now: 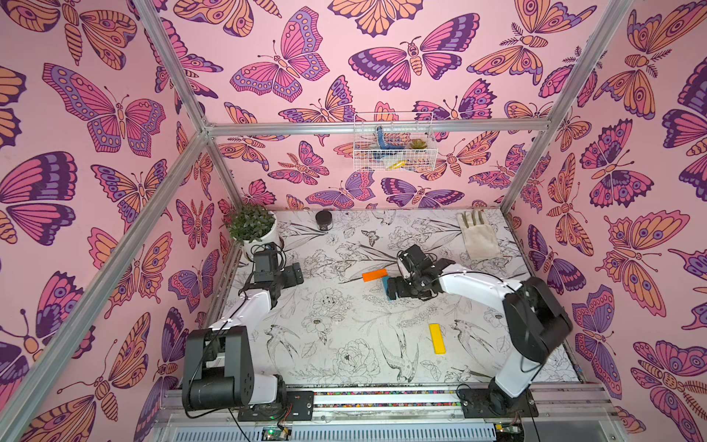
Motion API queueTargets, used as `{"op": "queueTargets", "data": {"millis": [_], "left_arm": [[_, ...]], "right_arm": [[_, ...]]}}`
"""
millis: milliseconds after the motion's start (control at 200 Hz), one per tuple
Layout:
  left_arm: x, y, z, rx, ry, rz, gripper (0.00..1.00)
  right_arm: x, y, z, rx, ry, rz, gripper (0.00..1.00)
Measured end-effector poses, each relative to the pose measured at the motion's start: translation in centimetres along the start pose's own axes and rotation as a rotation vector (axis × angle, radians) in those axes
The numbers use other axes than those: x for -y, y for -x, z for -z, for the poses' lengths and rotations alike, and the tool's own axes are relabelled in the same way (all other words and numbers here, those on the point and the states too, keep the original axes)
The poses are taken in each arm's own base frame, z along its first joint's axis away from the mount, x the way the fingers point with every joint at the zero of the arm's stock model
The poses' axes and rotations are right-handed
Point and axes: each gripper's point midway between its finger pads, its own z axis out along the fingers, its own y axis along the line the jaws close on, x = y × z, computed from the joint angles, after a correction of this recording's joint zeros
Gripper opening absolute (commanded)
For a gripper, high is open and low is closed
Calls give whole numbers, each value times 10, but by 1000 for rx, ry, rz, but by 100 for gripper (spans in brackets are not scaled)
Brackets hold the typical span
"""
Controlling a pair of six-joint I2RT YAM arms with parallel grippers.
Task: Assemble the number 7 with building blocks
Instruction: Assemble the building block at the center of the board.
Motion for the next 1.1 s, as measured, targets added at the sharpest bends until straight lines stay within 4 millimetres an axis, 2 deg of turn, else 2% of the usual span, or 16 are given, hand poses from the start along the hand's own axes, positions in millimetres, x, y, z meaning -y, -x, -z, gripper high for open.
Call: {"op": "queueTargets", "data": {"millis": [70, 140, 185, 245, 360, 441, 546, 666, 861, 976, 1011, 1071, 1101], "left_arm": [[0, 0, 0, 0, 0, 0, 94], [0, 0, 0, -1, -1, 0, 94], [0, 0, 0, -1, 0, 0, 94], [0, 0, 0, -1, 0, 0, 94], [0, 0, 0, -1, 0, 0, 94], [0, 0, 0, -2, 0, 0, 94], [0, 0, 0, -1, 0, 0, 94], [0, 0, 0, -1, 1, 0, 94], [0, -1, -1, -3, 1, 0, 94], [-1, -3, -3, -11, 3, -1, 94], [-1, -3, -3, -11, 5, -1, 94], [-1, -3, -3, -11, 5, -1, 94], [0, -3, -3, -11, 5, -2, 94]], "right_arm": [[12, -2, 32, 46, -45, 24, 96], [23, -4, 62, 98, -82, 37, 90], [30, -9, 75, 122, -97, 37, 89], [39, -21, 83, 131, -109, 33, 89], [54, -51, 72, 93, -126, 34, 85], [55, -61, 60, 50, -122, 35, 82], [43, -48, 47, 14, -108, 50, 70], [24, -24, 31, 18, -76, 66, 66], [18, -28, 18, 11, -37, 65, 71], [9, -19, 9, -6, -37, 86, 70], [5, -14, 5, -9, -37, 98, 68], [-2, -6, -1, -10, -37, 112, 53], [-3, -3, -3, -9, -39, 114, 51]]}}
